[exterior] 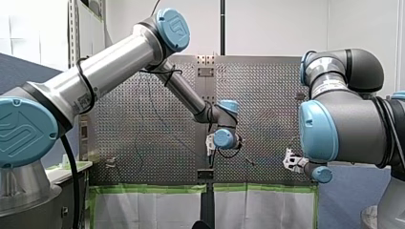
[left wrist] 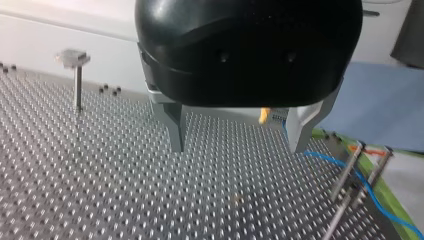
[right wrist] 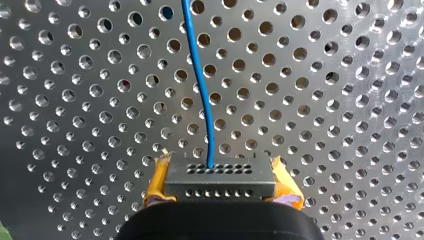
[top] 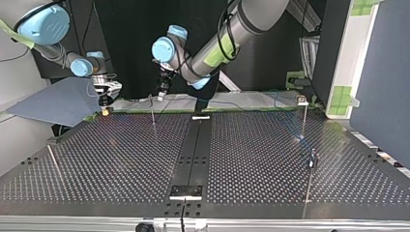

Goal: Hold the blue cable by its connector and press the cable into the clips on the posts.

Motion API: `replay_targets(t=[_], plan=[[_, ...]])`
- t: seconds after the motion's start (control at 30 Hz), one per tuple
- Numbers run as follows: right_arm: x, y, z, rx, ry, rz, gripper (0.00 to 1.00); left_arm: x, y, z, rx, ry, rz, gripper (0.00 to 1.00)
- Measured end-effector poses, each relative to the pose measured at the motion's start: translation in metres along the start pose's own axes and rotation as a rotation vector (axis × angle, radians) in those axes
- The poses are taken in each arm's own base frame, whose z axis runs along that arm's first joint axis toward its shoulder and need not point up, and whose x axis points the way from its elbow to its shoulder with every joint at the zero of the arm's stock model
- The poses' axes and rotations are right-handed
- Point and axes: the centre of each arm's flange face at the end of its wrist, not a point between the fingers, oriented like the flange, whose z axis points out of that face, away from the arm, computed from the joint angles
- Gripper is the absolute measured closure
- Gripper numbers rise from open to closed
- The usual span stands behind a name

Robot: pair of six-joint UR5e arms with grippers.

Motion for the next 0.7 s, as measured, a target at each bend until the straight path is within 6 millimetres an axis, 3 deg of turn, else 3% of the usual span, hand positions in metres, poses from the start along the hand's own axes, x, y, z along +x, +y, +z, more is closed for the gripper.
replay_targets(t=[0.7], plan=[[-0.001, -0.001, 0.0, -0.006, -0.003, 0.0, 1.0, -0.039, 0.046, -0.069, -0.115, 0.147, 0.082, 0.0]])
